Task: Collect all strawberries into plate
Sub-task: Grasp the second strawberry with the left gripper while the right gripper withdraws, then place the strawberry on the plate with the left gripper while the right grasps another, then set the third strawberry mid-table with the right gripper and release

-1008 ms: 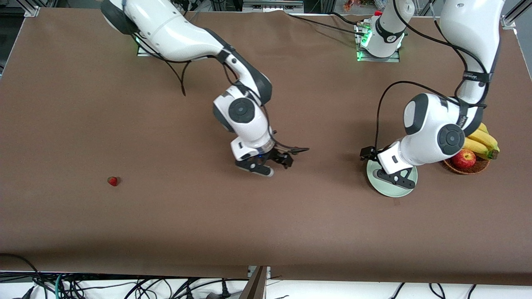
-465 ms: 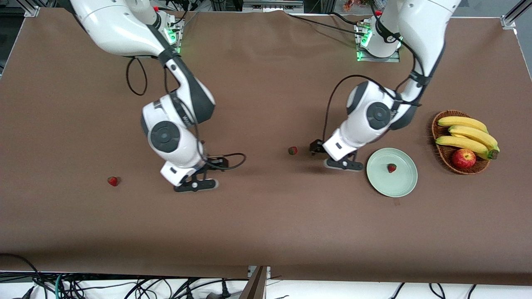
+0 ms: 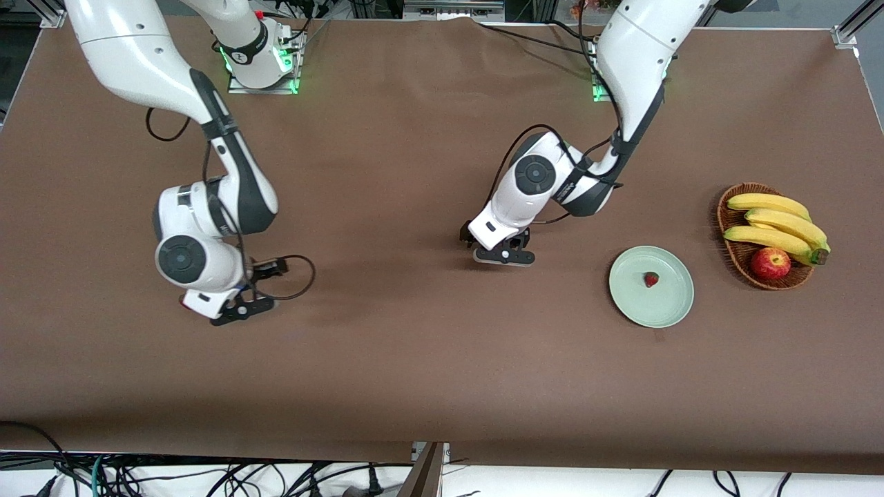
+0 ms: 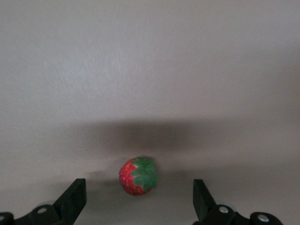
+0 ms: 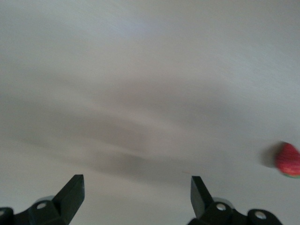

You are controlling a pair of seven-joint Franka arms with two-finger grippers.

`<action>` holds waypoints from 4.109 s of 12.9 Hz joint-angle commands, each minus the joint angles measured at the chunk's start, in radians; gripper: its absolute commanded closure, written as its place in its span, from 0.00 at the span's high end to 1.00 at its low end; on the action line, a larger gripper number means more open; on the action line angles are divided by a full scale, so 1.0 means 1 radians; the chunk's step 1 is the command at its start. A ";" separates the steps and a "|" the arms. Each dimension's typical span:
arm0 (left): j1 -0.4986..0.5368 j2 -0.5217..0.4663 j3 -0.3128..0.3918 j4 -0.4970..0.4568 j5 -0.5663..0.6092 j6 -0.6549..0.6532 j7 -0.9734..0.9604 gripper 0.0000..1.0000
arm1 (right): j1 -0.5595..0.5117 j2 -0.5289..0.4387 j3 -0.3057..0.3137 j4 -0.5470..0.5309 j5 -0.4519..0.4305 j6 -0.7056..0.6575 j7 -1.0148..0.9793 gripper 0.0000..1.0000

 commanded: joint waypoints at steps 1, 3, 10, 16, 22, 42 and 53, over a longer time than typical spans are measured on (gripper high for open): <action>-0.012 0.054 0.015 0.034 0.078 0.058 -0.058 0.92 | -0.004 -0.022 -0.074 -0.067 -0.001 0.044 -0.086 1.00; -0.008 0.048 0.014 0.034 0.082 0.059 -0.062 0.33 | -0.011 -0.017 -0.128 -0.099 -0.001 0.115 -0.219 1.00; 0.062 -0.085 0.011 0.032 0.082 -0.130 -0.045 0.08 | -0.070 0.014 -0.168 -0.119 0.003 0.291 -0.273 1.00; 0.223 -0.168 0.008 0.034 0.082 -0.246 0.146 0.09 | -0.083 0.041 -0.171 -0.121 0.077 0.337 -0.337 1.00; 0.485 -0.128 0.014 0.031 0.082 -0.267 0.858 0.12 | -0.091 0.055 -0.173 -0.110 0.153 0.341 -0.448 0.37; 0.524 -0.266 -0.018 0.029 -0.007 -0.437 0.910 1.00 | 0.369 0.211 0.235 0.199 0.174 0.363 1.070 0.10; 0.466 -0.203 -0.054 0.025 -0.091 -0.377 0.774 1.00 | 0.492 0.301 0.229 0.487 0.089 0.369 1.384 1.00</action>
